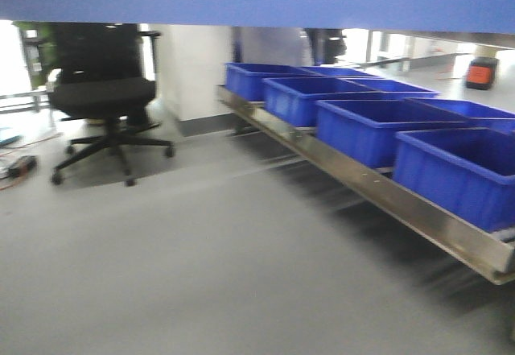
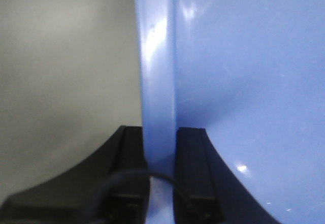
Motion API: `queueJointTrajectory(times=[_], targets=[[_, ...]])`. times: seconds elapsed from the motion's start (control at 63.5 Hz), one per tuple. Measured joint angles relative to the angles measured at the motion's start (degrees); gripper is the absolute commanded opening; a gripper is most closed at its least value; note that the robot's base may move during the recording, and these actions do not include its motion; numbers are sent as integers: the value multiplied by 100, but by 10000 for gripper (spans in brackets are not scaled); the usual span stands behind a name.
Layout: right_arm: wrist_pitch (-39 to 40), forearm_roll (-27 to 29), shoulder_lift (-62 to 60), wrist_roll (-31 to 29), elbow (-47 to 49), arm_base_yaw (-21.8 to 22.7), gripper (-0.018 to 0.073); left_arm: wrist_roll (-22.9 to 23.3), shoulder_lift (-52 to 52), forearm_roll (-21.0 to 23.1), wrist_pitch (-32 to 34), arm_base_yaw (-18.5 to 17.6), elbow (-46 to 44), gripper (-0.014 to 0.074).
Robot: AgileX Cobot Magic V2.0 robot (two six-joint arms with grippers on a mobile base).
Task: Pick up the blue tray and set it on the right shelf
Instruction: 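Hold the tray raised while the base drives to the shelving rack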
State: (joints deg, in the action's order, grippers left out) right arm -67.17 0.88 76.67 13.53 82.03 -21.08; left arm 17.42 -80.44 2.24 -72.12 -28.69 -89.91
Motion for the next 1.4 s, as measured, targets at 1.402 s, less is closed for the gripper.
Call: queueJointTrajectory(times=[1.402], targets=[[11,-20,0,0,-12,0,57,0,0,25,10,0,0,-48]])
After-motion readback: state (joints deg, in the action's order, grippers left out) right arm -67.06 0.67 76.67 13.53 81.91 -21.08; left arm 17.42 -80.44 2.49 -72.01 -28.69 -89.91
